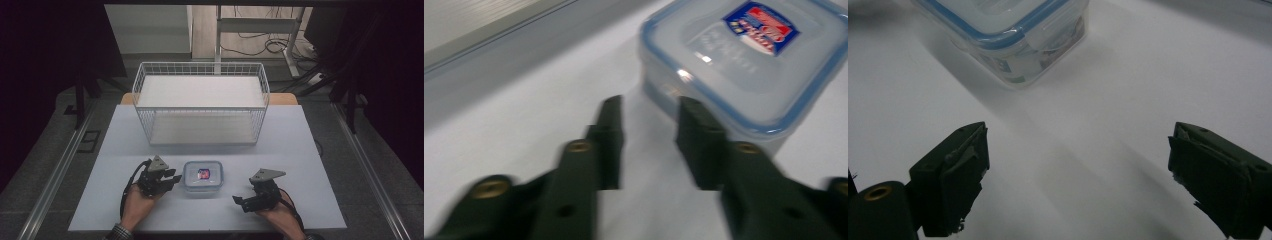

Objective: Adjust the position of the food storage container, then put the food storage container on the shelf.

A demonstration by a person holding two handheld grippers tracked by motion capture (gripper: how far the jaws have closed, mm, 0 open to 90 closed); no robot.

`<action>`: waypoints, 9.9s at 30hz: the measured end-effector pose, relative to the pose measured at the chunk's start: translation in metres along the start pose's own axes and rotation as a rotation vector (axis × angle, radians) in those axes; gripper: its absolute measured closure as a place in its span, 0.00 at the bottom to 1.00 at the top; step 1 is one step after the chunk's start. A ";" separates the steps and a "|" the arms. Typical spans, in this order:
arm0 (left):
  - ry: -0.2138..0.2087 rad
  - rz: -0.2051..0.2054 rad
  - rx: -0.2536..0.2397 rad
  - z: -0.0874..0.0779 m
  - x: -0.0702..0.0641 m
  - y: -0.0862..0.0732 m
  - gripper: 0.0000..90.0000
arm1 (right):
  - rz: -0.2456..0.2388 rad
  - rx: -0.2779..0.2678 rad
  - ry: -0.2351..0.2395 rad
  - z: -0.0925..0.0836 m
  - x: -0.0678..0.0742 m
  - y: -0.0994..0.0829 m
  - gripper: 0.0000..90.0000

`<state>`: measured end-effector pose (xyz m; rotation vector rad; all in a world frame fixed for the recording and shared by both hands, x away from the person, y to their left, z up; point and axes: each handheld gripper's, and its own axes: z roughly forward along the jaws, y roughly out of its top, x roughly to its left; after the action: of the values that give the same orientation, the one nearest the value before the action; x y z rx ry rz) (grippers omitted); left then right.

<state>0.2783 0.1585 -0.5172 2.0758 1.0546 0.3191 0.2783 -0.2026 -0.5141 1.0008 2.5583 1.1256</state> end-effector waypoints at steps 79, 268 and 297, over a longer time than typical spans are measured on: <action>-0.516 -0.228 -0.129 0.000 0.026 0.009 0.64 | 0.277 -0.121 0.443 0.024 -0.024 0.053 0.66; -0.128 0.062 -0.249 -0.025 0.025 0.101 0.07 | -0.080 -0.262 0.103 0.004 -0.017 0.165 0.05; -0.110 0.075 -0.231 -0.018 0.007 0.043 0.01 | -0.139 -0.205 0.006 0.008 -0.006 0.106 0.00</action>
<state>0.2984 0.1579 -0.4740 1.9050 0.8348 0.3434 0.3404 -0.1503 -0.4456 0.7607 2.4125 1.3194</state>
